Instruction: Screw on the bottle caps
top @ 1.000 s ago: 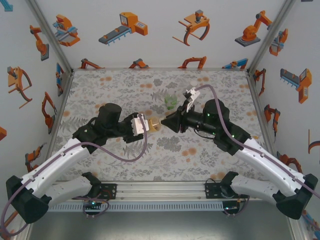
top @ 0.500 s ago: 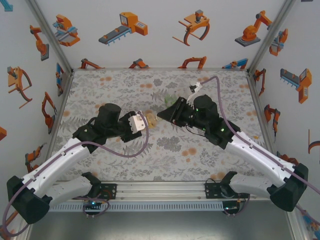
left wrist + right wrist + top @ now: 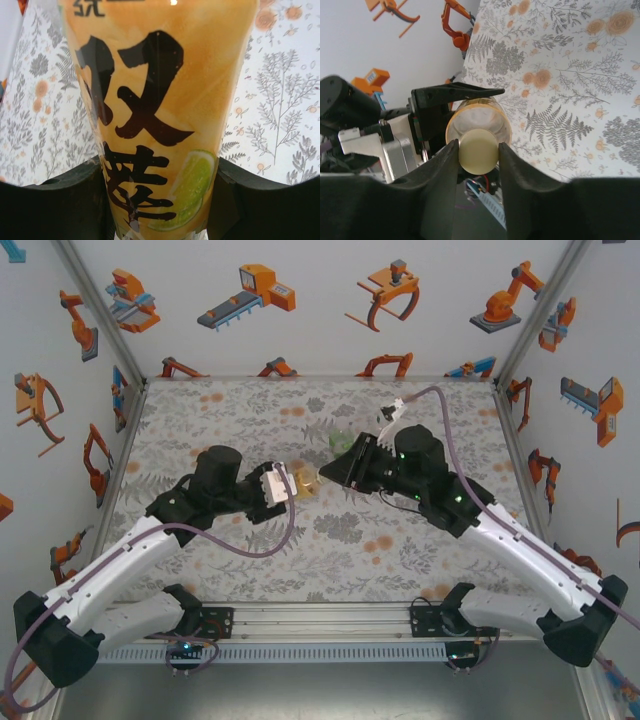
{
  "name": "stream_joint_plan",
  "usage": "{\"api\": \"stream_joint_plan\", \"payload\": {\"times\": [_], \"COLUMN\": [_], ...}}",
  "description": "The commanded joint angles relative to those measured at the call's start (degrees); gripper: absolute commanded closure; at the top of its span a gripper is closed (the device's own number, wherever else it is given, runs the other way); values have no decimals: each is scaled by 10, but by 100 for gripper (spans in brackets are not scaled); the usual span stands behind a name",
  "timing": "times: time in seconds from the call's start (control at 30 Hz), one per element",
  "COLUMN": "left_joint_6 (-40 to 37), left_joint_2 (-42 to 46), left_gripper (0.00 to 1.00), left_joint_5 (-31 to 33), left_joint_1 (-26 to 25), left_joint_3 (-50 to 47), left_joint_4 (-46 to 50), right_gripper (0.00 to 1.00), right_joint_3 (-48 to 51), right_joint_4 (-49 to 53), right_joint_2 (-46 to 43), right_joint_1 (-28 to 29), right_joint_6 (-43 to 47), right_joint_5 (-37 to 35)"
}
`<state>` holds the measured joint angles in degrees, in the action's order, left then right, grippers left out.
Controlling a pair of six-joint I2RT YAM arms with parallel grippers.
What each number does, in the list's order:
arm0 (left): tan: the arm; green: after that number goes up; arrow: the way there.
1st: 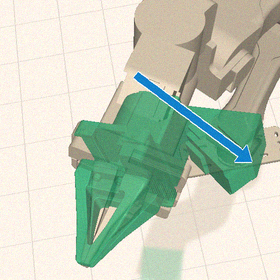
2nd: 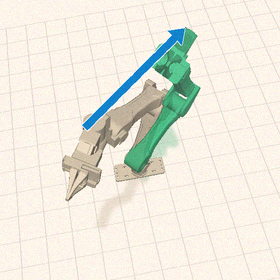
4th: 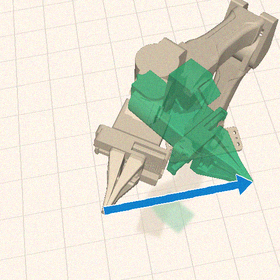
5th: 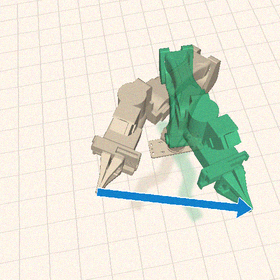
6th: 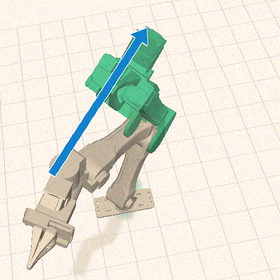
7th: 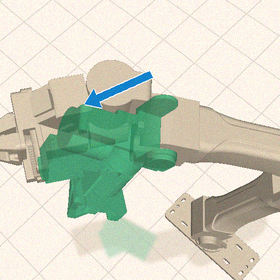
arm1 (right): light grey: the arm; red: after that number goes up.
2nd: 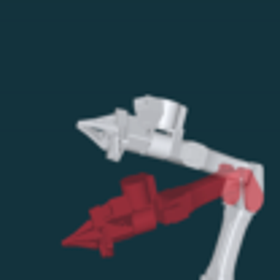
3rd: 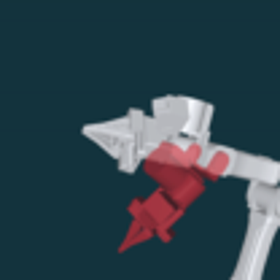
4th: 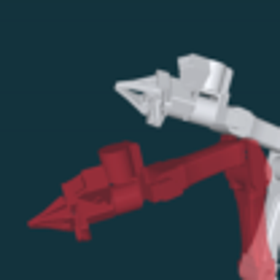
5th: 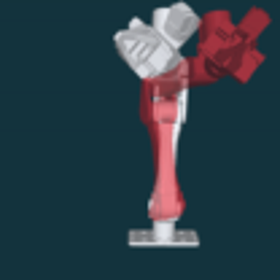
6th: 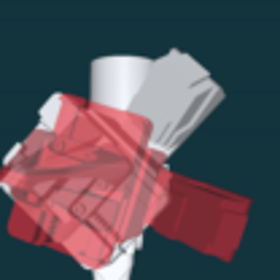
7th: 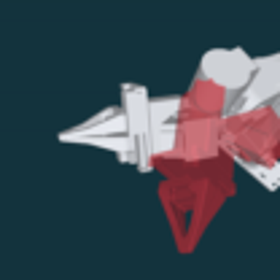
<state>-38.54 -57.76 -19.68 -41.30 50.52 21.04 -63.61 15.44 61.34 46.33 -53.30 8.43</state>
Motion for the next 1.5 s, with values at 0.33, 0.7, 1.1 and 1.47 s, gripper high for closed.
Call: {"api": "stream_joint_plan", "payload": {"times": [0.33,0.7,1.1,1.47], "left_joint_6": [-30,-59,-69,-67], "left_joint_2": [-18,-22,-29,-30], "left_gripper": [100,100,100,100], "left_joint_5": [-121,-207,-219,-217], "left_joint_1": [-9,-11,-15,-14], "left_joint_3": [19,30,37,39], "left_joint_4": [17,59,78,79], "right_gripper": [47,45,45,58], "right_joint_3": [18,12,17,42], "right_joint_4": [-43,22,33,10], "right_joint_2": [-102,-105,-79,-94], "right_joint_1": [6,6,7,7], "right_joint_6": [361,730,815,812], "right_joint_5": [52,256,345,350]}}
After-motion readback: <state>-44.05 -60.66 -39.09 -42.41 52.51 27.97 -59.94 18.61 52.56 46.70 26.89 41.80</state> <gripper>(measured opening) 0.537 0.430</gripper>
